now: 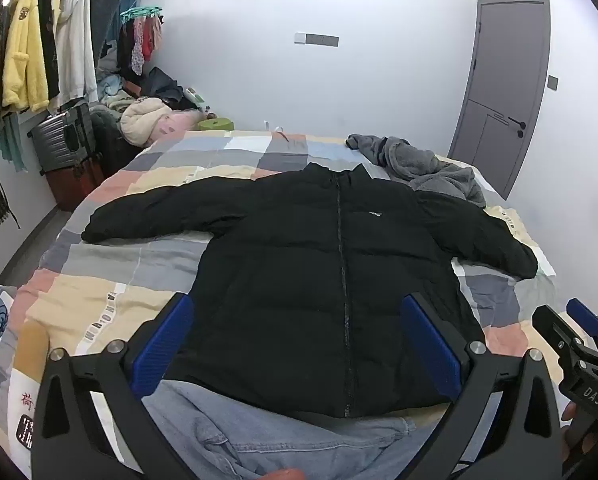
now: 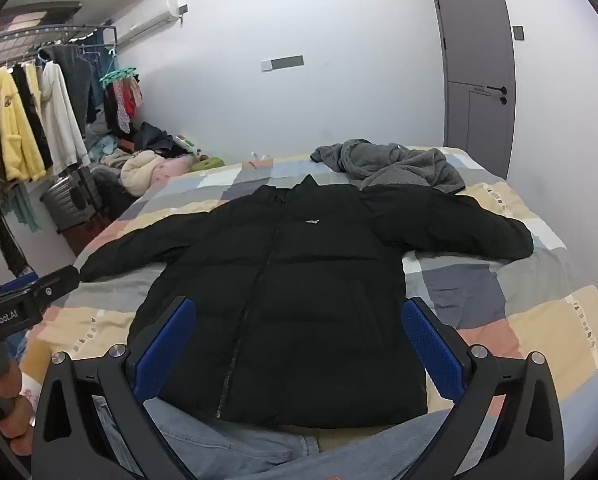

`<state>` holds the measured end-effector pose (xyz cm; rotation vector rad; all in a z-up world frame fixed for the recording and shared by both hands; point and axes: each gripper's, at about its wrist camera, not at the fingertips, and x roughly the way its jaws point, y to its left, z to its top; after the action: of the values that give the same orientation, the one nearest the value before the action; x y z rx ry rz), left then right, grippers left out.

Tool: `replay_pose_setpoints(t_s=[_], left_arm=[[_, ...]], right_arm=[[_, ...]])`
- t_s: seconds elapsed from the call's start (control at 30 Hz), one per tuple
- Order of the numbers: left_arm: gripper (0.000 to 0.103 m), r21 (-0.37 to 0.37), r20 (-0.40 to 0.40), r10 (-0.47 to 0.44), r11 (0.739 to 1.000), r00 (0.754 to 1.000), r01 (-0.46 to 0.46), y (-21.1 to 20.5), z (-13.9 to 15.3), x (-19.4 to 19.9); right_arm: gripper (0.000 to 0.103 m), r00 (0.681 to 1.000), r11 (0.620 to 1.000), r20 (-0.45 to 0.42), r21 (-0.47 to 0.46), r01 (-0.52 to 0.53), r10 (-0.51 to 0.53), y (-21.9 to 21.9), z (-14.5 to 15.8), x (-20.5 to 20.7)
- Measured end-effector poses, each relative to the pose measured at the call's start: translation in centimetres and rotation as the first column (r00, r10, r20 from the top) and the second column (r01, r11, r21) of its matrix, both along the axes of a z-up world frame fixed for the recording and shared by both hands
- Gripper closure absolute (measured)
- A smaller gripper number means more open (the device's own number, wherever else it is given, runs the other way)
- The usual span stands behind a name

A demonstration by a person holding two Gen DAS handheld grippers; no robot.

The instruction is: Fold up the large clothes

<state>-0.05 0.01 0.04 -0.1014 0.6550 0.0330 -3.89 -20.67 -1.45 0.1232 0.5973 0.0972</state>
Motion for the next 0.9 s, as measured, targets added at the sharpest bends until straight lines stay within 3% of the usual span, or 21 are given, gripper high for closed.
replay_pose_setpoints(t_s=[0.9], left_arm=[[0.000, 0.013, -0.017, -0.006, 1.000, 1.000, 0.007, -0.6, 0.4, 0.0]], right_arm=[[0.000, 1.000, 1.000, 0.010, -0.009, 0.020, -0.020, -1.3, 0.0, -0.2]])
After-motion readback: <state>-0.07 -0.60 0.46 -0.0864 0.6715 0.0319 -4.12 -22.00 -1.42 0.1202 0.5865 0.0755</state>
